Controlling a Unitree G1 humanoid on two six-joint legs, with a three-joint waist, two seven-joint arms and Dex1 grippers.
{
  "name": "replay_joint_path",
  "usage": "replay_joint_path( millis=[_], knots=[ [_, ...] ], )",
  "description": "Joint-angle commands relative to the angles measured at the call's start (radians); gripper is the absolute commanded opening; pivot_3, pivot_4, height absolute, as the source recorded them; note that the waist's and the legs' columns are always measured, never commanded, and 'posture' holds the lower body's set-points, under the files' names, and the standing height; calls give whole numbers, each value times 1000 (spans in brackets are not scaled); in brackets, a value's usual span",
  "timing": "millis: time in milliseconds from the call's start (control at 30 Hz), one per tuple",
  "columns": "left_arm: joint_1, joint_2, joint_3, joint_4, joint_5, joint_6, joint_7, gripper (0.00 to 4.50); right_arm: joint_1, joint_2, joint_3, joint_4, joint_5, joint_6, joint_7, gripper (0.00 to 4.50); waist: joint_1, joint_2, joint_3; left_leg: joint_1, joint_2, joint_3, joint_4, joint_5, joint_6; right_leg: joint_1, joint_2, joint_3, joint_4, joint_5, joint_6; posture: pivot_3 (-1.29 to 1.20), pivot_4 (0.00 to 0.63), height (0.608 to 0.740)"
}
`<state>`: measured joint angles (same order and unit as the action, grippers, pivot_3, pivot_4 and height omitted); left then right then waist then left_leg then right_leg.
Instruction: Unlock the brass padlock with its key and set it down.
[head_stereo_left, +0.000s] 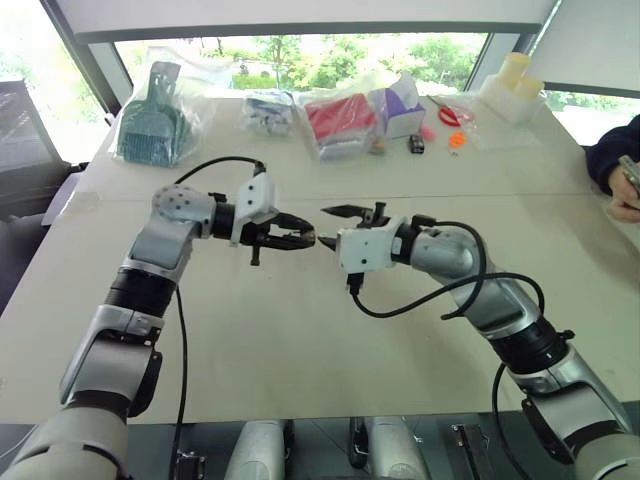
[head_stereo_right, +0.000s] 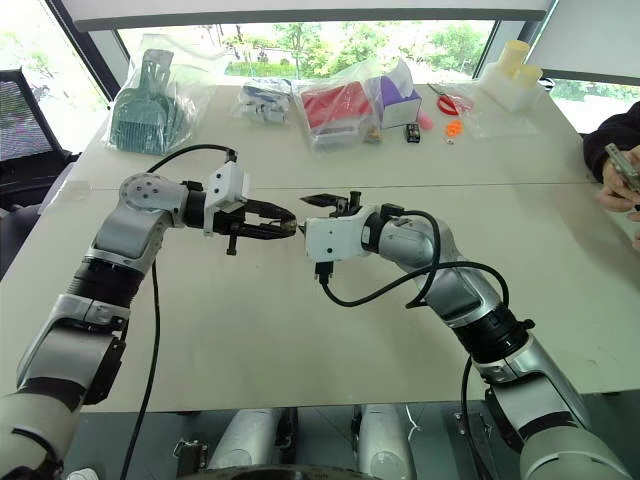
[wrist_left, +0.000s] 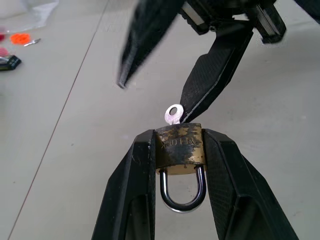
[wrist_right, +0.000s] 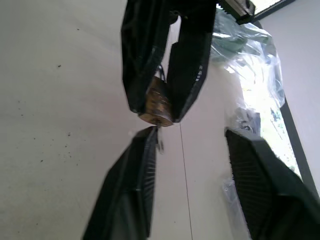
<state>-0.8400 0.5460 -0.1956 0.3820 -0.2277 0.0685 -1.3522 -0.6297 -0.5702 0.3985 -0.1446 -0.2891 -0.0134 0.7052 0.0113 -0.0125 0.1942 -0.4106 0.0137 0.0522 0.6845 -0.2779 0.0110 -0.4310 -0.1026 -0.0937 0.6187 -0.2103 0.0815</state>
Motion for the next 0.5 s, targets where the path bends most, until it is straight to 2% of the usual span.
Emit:
replay_joint_path(
  millis=[33,267,367,500],
  knots=[
    [-16,-4,12,-8,-1,-20,-12,778,-26,15,-30,-16,-3,-21,-4,58,-1,0,0,0,0,0,0,0,0,0,0,0,0,0,0,0,150,740],
    [-19,-16,16,-11,14,-65,-7,778,-48,36,-21,8,24,-26,54,58,0,0,0,0,0,0,0,0,0,0,0,0,0,0,0,0,150,740],
    [-18,-5,-7,-16,70,-220,-22,778,-70,50,-29,24,109,35,147,58,-1,0,0,0,0,0,0,0,0,0,0,0,0,0,0,0,150,740],
    [-33,-10,-25,14,133,-446,-18,778,-112,86,-68,16,271,278,278,58,0,0,0,0,0,0,0,0,0,0,0,0,0,0,0,0,150,740]
  ],
)
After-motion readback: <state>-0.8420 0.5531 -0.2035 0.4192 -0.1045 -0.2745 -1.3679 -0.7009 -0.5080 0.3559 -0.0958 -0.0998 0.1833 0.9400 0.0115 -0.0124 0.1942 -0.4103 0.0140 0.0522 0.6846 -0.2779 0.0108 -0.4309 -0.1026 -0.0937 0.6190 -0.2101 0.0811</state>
